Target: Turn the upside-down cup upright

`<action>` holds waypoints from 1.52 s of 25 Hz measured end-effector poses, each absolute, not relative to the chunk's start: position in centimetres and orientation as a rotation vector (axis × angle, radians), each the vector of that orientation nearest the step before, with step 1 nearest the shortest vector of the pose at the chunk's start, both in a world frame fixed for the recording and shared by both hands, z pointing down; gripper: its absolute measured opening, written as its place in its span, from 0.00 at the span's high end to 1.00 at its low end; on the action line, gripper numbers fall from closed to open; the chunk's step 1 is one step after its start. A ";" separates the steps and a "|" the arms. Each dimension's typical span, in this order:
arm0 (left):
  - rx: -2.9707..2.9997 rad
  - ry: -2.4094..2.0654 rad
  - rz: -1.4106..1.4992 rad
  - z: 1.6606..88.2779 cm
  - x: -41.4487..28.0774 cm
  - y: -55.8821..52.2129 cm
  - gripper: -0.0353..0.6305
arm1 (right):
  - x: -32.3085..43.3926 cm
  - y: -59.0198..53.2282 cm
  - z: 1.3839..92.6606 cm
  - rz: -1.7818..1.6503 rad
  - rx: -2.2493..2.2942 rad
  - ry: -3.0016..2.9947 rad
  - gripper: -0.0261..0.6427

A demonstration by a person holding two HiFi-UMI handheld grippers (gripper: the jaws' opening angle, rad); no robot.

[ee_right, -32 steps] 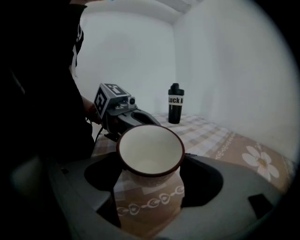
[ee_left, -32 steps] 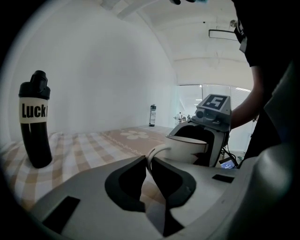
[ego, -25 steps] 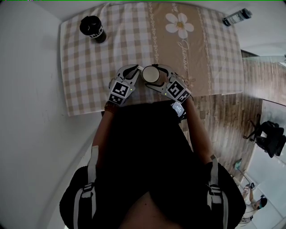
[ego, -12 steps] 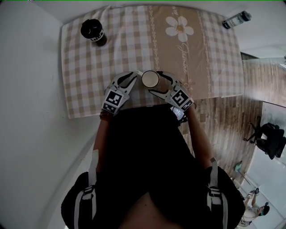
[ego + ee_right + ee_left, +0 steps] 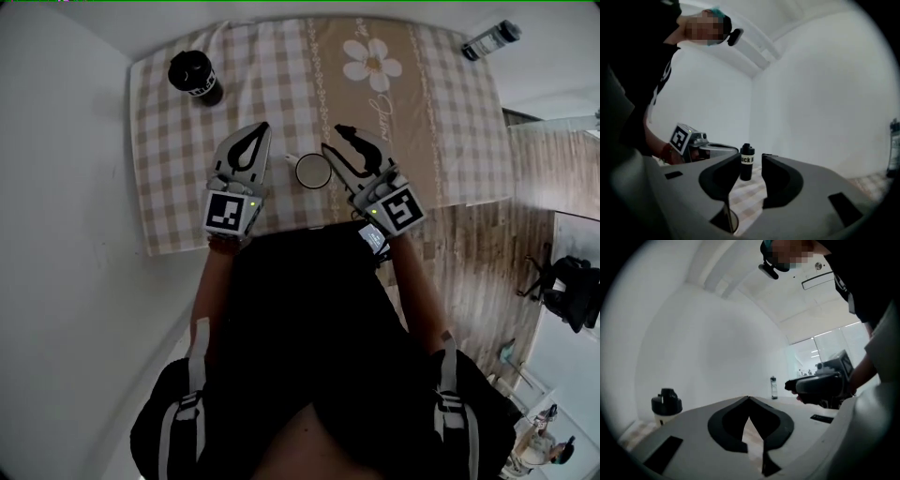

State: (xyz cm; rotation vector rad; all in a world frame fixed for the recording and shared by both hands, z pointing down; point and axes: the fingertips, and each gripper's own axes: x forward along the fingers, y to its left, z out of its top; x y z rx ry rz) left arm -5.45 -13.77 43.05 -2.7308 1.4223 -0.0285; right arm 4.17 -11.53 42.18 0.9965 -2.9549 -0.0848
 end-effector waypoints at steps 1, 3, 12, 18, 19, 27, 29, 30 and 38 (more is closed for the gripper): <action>-2.684 1.467 0.021 41.8 -4.9 -14.5 0.94 | 3.8 -12.4 41.7 -0.161 1.088 -2.915 0.79; -2.639 1.536 0.054 40.9 -3.6 -15.5 0.94 | 3.5 -13.9 41.4 -0.269 1.281 -2.796 0.92; -2.645 1.732 0.003 44.1 -3.5 -15.4 0.94 | 4.0 -14.9 42.8 -0.095 1.504 -2.675 0.96; -2.642 1.717 -0.041 43.7 -3.1 -15.5 0.94 | 4.7 -15.0 43.2 -0.064 1.501 -2.641 0.96; -2.634 1.699 -0.050 43.5 -2.8 -15.5 0.94 | 4.8 -15.1 43.1 -0.066 1.498 -2.642 0.96; -2.609 1.548 -0.117 43.5 -0.1 -14.8 0.94 | 5.6 -15.4 43.0 -0.141 1.455 -2.617 0.97; -2.609 1.533 -0.126 43.7 0.2 -14.7 0.94 | 6.3 -15.5 42.9 -0.143 1.464 -2.610 0.97; -2.613 1.530 -0.127 43.8 0.2 -14.7 0.94 | 6.6 -15.5 42.9 -0.139 1.472 -2.608 0.97; -2.585 1.477 -0.151 44.1 1.1 -14.5 0.94 | 7.8 -15.5 43.9 -0.126 1.465 -2.575 0.97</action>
